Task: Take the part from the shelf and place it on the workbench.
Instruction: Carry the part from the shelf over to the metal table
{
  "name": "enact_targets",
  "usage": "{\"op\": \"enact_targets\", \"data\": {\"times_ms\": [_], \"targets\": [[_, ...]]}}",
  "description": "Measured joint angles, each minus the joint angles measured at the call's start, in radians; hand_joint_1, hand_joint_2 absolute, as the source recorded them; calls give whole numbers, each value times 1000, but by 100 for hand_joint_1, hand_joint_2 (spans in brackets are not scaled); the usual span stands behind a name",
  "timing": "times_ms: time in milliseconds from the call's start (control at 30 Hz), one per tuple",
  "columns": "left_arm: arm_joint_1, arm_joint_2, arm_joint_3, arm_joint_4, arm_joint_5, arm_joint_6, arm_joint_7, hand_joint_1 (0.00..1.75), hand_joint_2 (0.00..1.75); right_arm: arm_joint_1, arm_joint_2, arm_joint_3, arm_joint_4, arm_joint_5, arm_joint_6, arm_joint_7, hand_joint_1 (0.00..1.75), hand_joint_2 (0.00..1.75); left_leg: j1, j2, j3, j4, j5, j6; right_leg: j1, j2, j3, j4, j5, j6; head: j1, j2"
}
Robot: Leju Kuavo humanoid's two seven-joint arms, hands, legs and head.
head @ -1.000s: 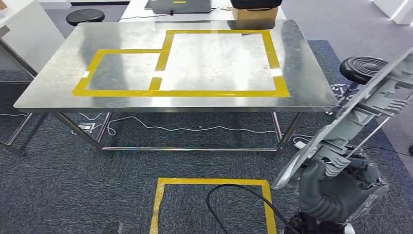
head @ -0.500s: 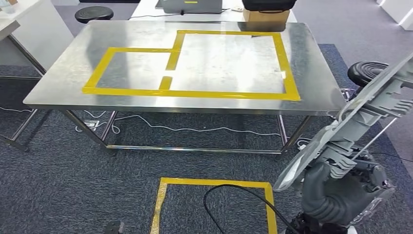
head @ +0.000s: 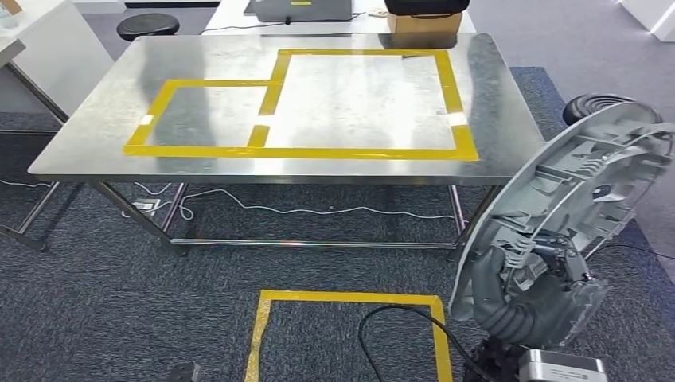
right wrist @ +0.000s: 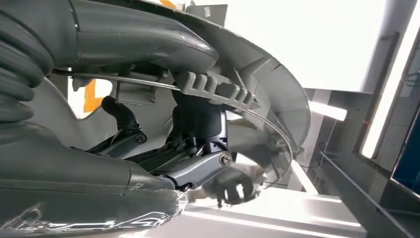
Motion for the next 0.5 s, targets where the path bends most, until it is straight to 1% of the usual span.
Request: {"op": "enact_targets", "data": {"times_ms": [33, 67, 133, 167, 200, 233, 267, 300, 333, 367, 400, 433, 467, 500], "targets": [[-1, 0, 2, 0, -1, 0, 0, 0, 175, 0, 0, 0, 3, 3, -3, 0, 175, 175, -1, 0, 14, -30, 4, 3, 1, 0, -1, 0, 0, 5, 0, 0], [-1, -1, 4, 0, -3, 0, 0, 0, 175, 0, 0, 0, 4, 5, -6, -1, 175, 175, -3, -1, 17, -41, 1, 7, 2, 0, -2, -2, 1, 11, 1, 0], [1, -1, 6, 0, -5, 0, 0, 0, 175, -1, 0, 0, 6, 9, -8, -2, 175, 175, -1, -2, 18, -48, 5, 17, 0, -1, -1, -6, 1, 23, 1, 0], [2, -2, 6, 0, -6, 0, 0, 0, 175, -1, 0, 0, 6, 11, -10, -2, 175, 175, 0, -2, 20, -52, 7, 22, -1, -1, -7, 6, -9, 28, 4, 0], [2, -2, 7, -1, -6, 0, 0, 0, 175, -1, 0, 0, 6, 11, -10, -2, 175, 175, 3, -1, 22, -56, 9, 27, -1, -1, -22, 39, -30, 32, 7, 0], [1, -3, 7, -1, -7, 0, 0, 0, 175, -1, 0, 0, 6, 11, -11, -2, 175, 175, 4, -1, 24, -58, 9, 30, -2, -2, -48, 94, -59, 35, 10, 0], [1, -3, 8, -1, -7, 0, 0, 0, 175, -1, -1, 0, 8, 11, -12, -2, 175, 175, 3, -1, 24, -58, 9, 32, -2, -2, -80, 162, -91, 38, 12, 0], [2, -3, 8, -1, -7, 0, 0, 0, 175, -1, -1, -1, 10, 11, -12, -2, 175, 175, 3, -1, 24, -58, 8, 33, -2, -2, -111, 226, -115, 40, 12, 0], [2, -2, 8, -1, -7, 0, 0, 0, 175, -1, -1, -1, 11, 11, -13, -2, 175, 175, 3, -1, 24, -57, 8, 33, -2, -2, -131, 264, -123, 41, 12, 0], [2, -2, 9, -1, -7, 0, 0, 0, 175, -1, -1, -2, 12, 12, -13, -2, 175, 175, 3, -1, 25, -57, 8, 33, -2, -2, -133, 265, -111, 41, 13, 0], [3, -3, 9, -1, -7, -1, 0, 0, 175, -1, -1, -2, 13, 12, -14, -2, 175, 175, 3, -3, 27, -57, 7, 33, -3, -2, -114, 224, -82, 41, 13, 0], [3, -3, 9, -1, -7, -2, -1, 0, 175, -1, -1, -2, 13, 14, -14, -2, 175, 175, 4, -4, 30, -57, 6, 31, -4, -3, -80, 155, -44, 41, 13, 0], [3, -3, 10, -1, -8, -4, -4, 0, 175, -1, -1, -1, 14, 15, -15, -2, 175, 175, 2, -5, 31, -55, 3, 27, -4, -2, -44, 85, -17, 40, 13, 0], [2, -3, 10, -1, -8, -9, -9, 0, 175, -1, -1, 0, 14, 17, -18, -3, 175, 175, 0, -7, 31, -52, 2, 22, -4, -1, -17, 30, 1, 36, 12, 0]]}}
